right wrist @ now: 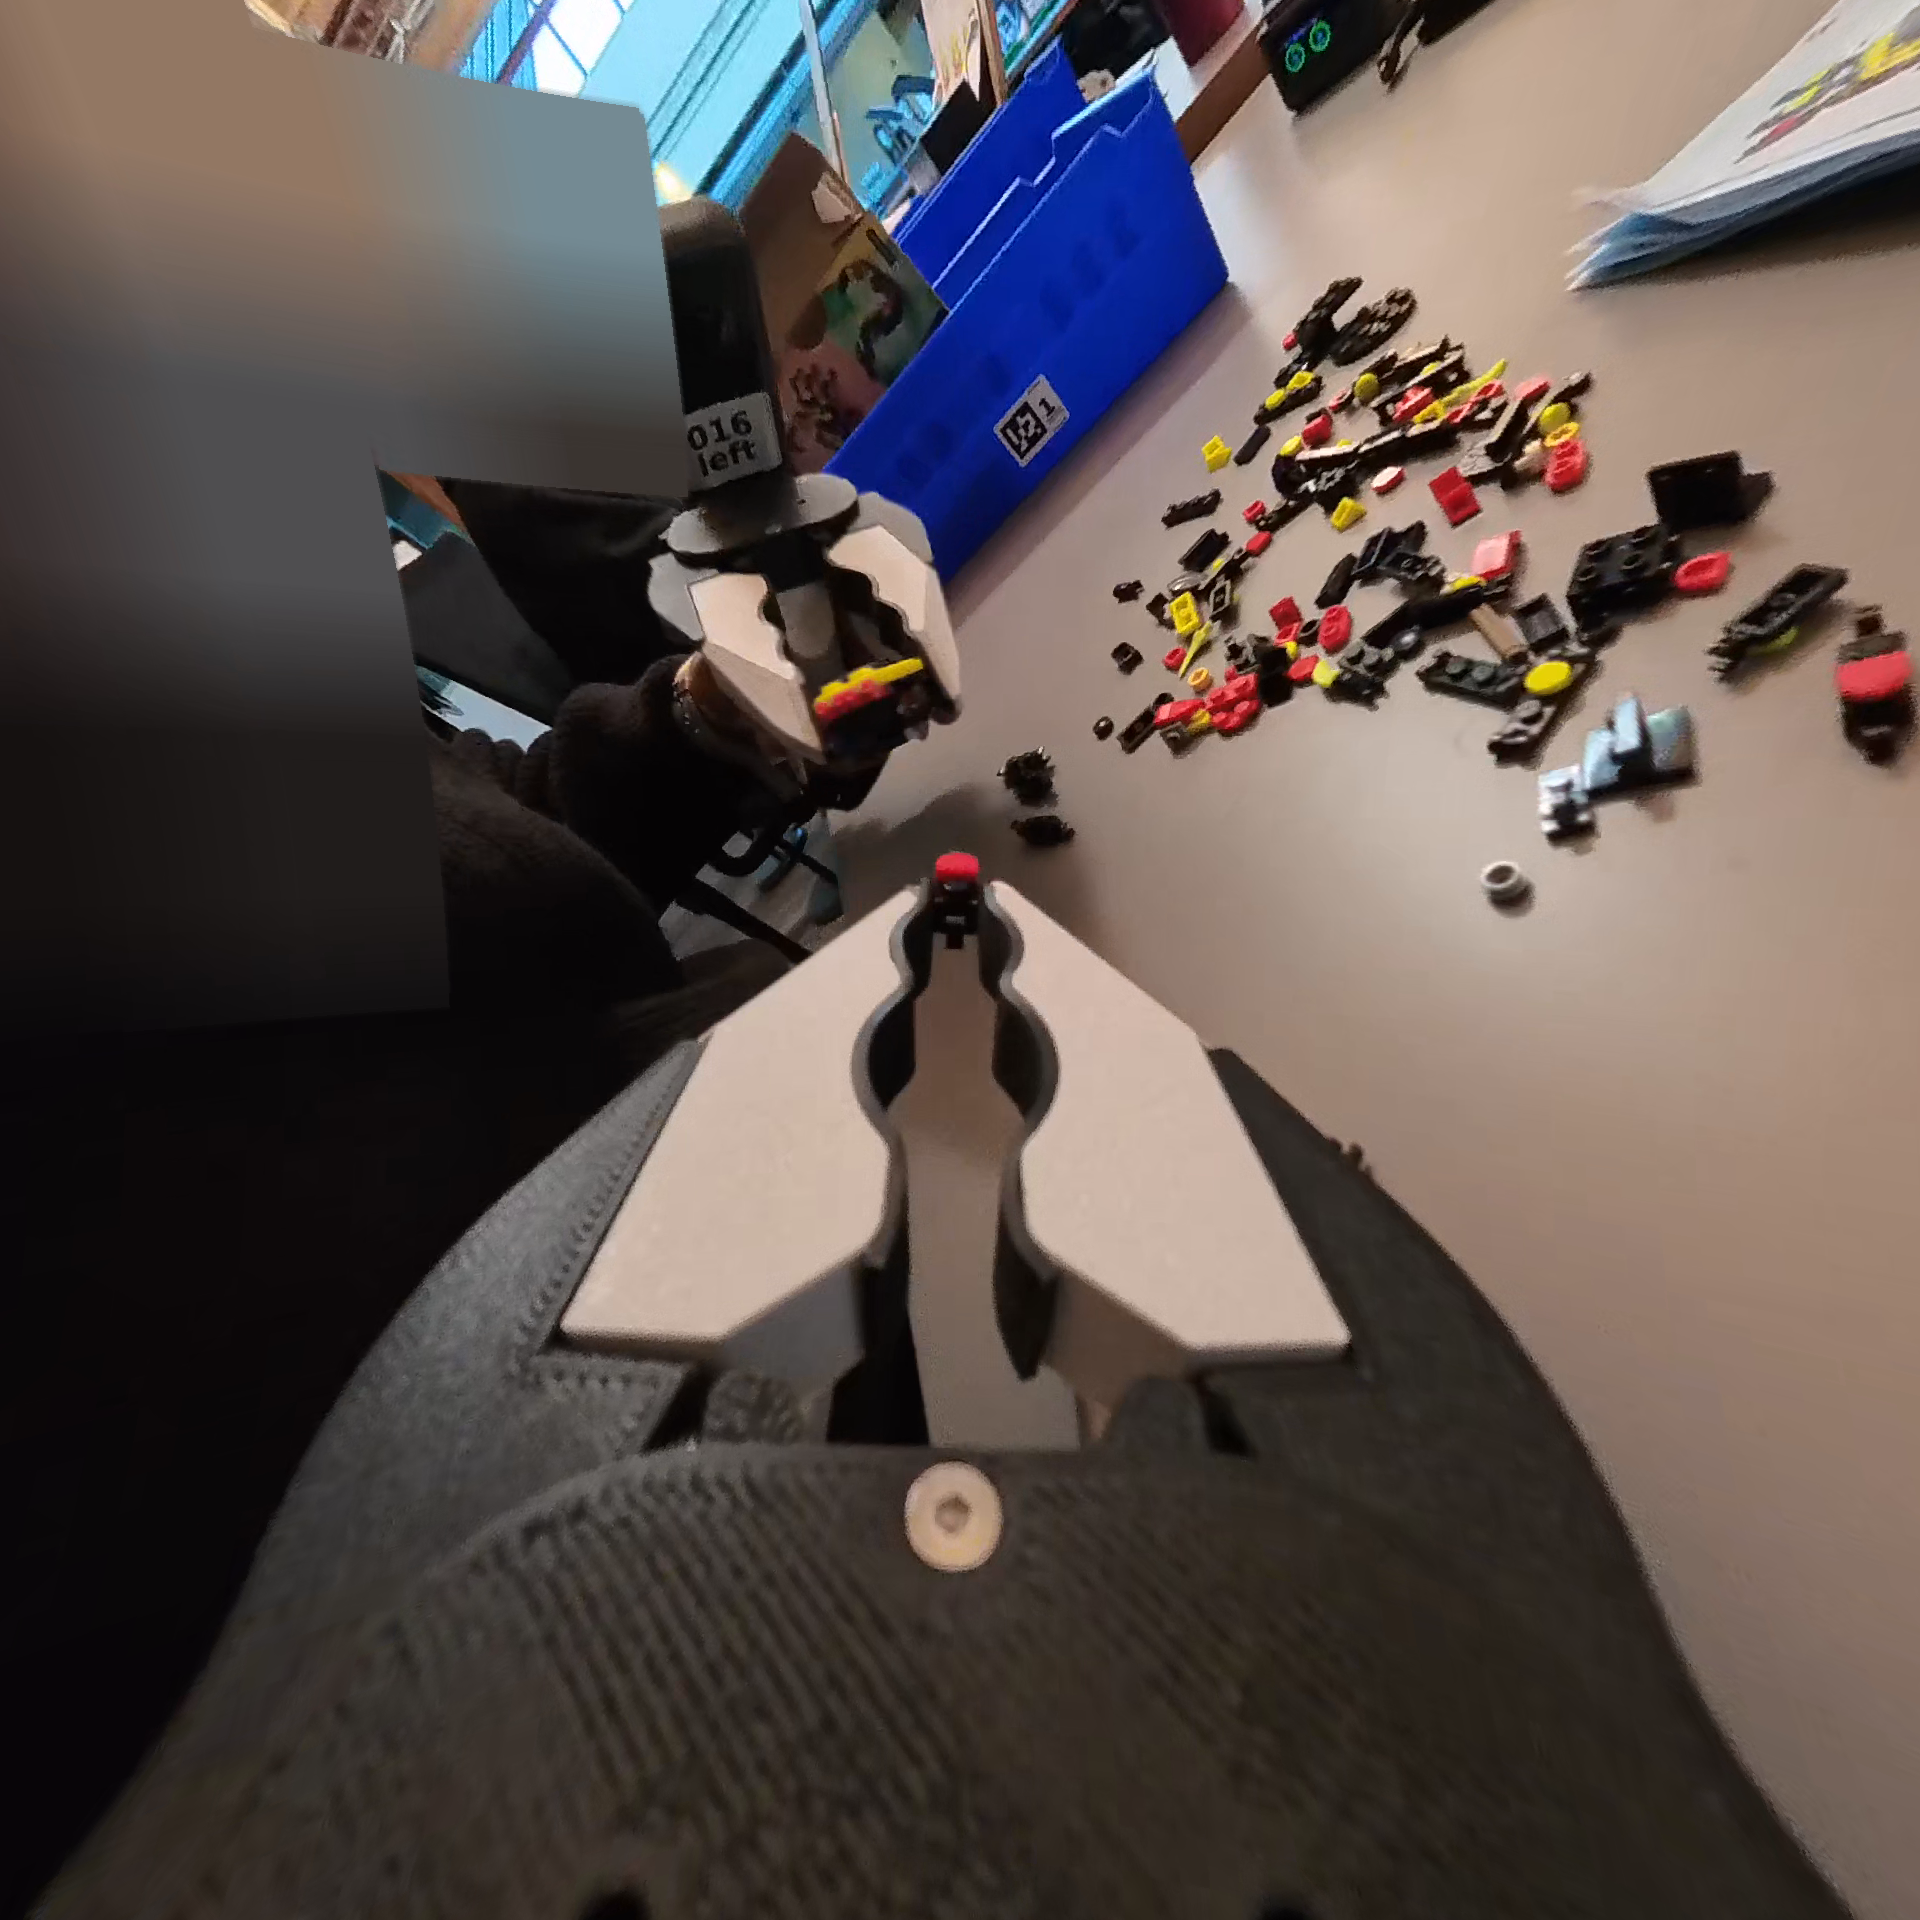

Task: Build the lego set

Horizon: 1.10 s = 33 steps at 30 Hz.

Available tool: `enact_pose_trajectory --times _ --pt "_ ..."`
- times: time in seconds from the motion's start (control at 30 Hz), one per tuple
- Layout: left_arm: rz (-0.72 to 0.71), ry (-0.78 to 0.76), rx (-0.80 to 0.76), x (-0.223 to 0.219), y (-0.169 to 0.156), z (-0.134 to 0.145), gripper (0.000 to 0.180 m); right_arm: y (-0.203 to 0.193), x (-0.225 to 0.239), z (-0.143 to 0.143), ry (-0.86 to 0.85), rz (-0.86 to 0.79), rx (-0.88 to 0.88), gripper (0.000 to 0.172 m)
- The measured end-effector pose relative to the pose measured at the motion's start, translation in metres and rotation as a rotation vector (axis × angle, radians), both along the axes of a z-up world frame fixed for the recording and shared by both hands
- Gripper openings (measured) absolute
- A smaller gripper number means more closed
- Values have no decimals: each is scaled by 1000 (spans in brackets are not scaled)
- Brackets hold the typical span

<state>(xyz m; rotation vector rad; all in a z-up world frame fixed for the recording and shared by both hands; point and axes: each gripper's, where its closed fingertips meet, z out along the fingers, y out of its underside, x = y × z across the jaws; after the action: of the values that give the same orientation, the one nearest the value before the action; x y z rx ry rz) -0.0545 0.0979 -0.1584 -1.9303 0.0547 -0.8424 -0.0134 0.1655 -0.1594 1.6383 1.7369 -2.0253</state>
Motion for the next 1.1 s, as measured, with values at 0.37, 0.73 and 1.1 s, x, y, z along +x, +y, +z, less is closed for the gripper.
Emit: enact_pose_trajectory --times 0.37,0.73,1.1 --pt "-28 -130 6 -6 0 -5 34 -18 -37 7 31 119 -76 5" --pt "14 -187 -10 -27 3 -16 34 7 -55 -3 28 65 -35 5" --pt "14 -213 -12 -31 3 -18 34 10 -57 -5 18 55 -78 5"
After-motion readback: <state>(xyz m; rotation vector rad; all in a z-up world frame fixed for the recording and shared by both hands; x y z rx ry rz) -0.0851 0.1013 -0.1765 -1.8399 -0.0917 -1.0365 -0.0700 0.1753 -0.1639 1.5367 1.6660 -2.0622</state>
